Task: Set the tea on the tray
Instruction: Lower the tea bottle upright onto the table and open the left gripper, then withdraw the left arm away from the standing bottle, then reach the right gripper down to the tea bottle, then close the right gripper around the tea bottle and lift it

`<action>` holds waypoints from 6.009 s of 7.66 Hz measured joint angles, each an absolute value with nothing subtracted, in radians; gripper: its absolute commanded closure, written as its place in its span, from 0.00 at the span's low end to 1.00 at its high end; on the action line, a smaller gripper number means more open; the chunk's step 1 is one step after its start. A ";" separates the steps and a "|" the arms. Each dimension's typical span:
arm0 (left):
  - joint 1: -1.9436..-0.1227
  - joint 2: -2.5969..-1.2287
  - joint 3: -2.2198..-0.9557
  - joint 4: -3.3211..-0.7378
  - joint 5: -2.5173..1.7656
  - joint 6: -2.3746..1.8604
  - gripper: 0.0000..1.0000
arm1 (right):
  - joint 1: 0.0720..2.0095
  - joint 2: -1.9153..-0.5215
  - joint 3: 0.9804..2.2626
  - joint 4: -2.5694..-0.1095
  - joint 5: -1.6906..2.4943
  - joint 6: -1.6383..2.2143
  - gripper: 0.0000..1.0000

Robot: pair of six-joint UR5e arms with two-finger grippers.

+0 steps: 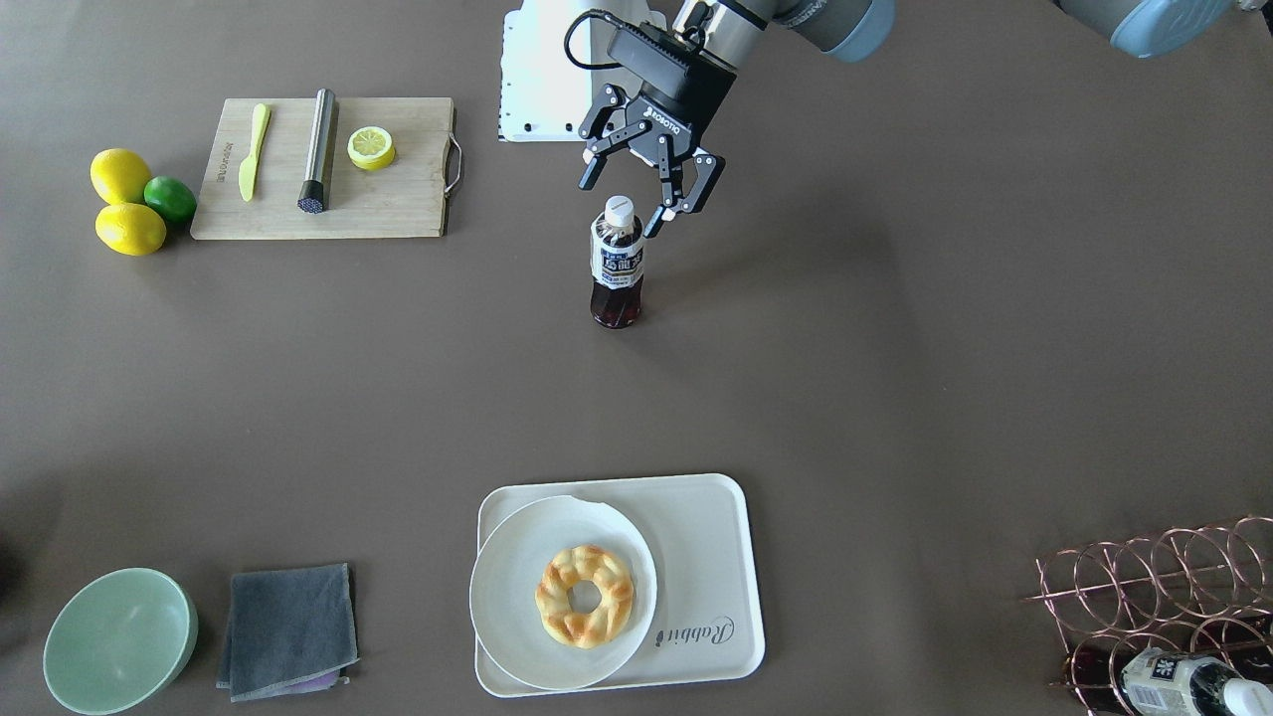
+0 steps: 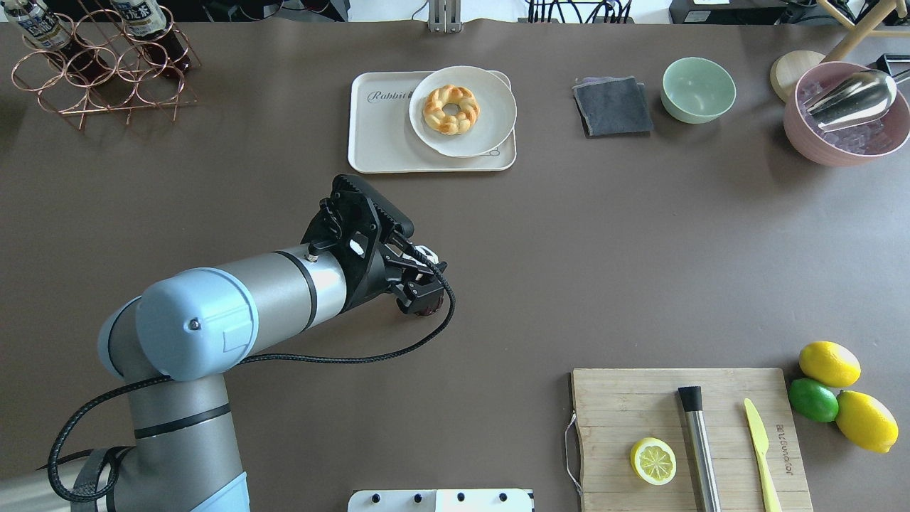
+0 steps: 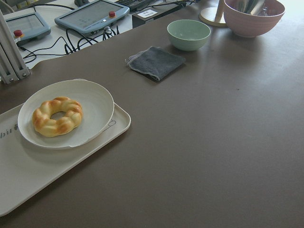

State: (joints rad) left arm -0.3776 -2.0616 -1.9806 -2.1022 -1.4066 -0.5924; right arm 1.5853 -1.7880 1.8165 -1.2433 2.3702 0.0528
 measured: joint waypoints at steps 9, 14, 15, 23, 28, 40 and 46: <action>-1.116 -1.624 -1.875 -2.072 -2.232 -0.565 0.03 | 1.580 -1.737 1.827 -1.243 2.421 0.075 0.00; -1.392 -1.386 -1.806 -1.916 -2.301 -0.092 0.03 | 1.424 -1.559 1.836 -1.127 2.491 0.127 0.00; -1.398 -1.372 -1.804 -1.916 -2.302 -0.084 0.03 | 1.340 -1.476 1.834 -1.096 2.490 0.179 0.00; -1.402 -1.364 -1.762 -1.917 -2.304 -0.083 0.03 | 0.626 -1.070 1.888 -0.977 1.824 0.663 0.01; -1.402 -1.367 -1.764 -1.917 -2.304 -0.083 0.03 | 0.386 -1.054 1.964 -1.116 1.426 0.691 0.01; -1.402 -1.371 -1.763 -1.917 -2.304 -0.080 0.03 | 0.290 -0.967 1.863 -1.141 1.224 0.684 0.52; -1.402 -1.376 -1.769 -1.919 -2.304 -0.080 0.03 | 0.289 -0.966 1.871 -1.140 1.225 0.693 1.00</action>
